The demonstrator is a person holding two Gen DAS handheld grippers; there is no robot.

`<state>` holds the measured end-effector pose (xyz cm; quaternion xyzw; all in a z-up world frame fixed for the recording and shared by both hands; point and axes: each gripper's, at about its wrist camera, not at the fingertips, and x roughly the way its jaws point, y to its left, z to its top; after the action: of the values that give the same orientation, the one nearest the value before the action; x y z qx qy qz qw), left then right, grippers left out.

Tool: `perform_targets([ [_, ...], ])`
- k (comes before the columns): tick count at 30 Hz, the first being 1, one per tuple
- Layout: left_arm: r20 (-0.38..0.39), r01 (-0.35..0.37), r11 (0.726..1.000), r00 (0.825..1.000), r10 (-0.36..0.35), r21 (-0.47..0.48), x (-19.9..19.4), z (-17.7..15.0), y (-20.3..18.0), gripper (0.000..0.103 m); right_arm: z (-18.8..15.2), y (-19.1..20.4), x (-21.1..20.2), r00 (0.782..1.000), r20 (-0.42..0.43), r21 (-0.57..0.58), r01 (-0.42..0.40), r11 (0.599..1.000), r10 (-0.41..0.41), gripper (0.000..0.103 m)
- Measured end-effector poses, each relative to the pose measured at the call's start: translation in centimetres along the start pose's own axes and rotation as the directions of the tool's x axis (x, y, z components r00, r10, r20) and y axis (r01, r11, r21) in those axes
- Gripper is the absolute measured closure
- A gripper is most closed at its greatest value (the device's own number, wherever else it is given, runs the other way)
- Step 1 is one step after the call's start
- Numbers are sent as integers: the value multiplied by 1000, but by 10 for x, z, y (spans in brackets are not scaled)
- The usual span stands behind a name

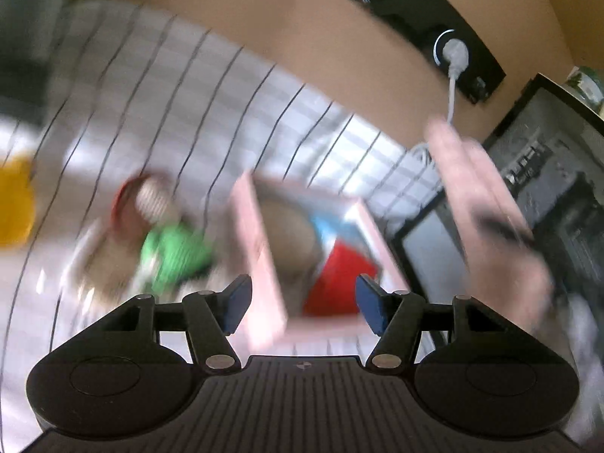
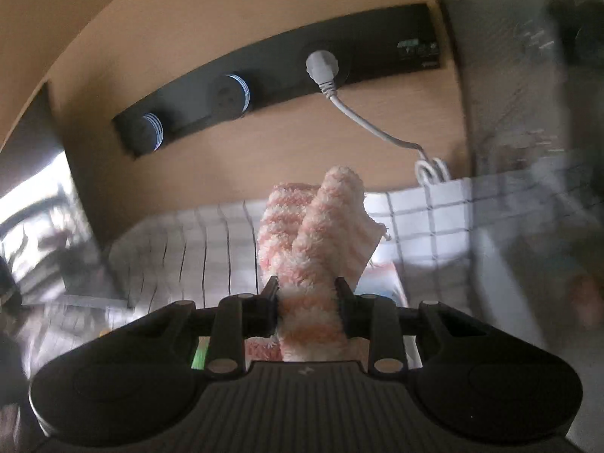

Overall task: Organize soft objects
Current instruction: 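Drop the red packet into the box with the left tool while the right tool places the knitted item, then grasp the crocheted doll with the right tool while the left tool grasps the pink bow clip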

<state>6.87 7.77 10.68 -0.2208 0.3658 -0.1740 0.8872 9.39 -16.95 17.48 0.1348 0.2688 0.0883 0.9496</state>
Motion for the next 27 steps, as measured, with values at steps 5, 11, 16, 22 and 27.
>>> perform_targets([
  [5, -45, -63, 998, 997, 64, 19, -40, -54, 19, 38, -10, 23, 87, 996, 36, -72, 79, 994, -77, 74],
  [11, -62, -167, 986, 984, 168, 27, -78, -76, 53, 38, -53, 41, 144, 983, -32, -116, 179, 977, -183, 74],
  [16, -40, -211, 975, 977, 209, -71, -96, -77, 85, 38, -94, 56, 141, 967, -203, -179, 121, 976, -157, 72],
  [22, -50, -289, 955, 957, 286, -70, -88, -66, 89, 38, -72, 59, 118, 959, -255, -249, 61, 967, -126, 42],
  [27, -83, -257, 965, 964, 252, -59, -75, -64, 87, 38, -39, 72, 113, 981, -126, -319, 99, 943, -146, 55],
])
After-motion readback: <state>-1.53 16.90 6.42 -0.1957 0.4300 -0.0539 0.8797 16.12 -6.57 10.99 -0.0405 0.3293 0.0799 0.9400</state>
